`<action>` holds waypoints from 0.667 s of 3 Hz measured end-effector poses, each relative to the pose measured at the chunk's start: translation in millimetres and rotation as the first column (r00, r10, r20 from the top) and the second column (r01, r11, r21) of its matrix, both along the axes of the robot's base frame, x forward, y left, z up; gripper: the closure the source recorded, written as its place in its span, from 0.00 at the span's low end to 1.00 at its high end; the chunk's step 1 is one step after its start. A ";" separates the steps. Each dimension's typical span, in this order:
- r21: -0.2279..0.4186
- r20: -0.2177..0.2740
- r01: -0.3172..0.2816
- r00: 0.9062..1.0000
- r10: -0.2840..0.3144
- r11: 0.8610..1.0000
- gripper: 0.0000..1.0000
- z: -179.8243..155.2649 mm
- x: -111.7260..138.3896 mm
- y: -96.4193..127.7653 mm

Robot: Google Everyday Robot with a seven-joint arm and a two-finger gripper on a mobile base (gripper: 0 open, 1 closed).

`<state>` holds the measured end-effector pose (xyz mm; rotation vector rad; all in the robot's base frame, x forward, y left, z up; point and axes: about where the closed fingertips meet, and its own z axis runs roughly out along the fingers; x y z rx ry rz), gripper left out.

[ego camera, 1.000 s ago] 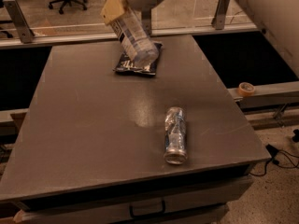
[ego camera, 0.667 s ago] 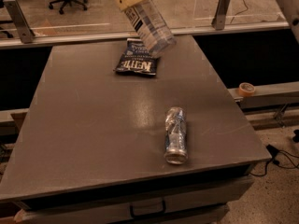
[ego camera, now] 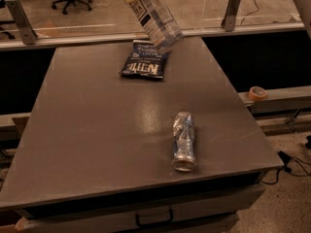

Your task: Place blue plastic bottle upright

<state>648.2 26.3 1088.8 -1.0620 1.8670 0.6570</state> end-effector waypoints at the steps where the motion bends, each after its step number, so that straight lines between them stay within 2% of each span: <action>1: 0.155 -0.013 -0.053 0.998 0.055 0.986 1.00 -32.7 3.5 3.3; 2: 0.367 -0.003 -0.059 0.998 0.064 0.928 1.00 -70.9 8.8 -13.7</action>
Offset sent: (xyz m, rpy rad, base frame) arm -0.0126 -0.1374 -0.0832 0.6581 -0.2609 0.0616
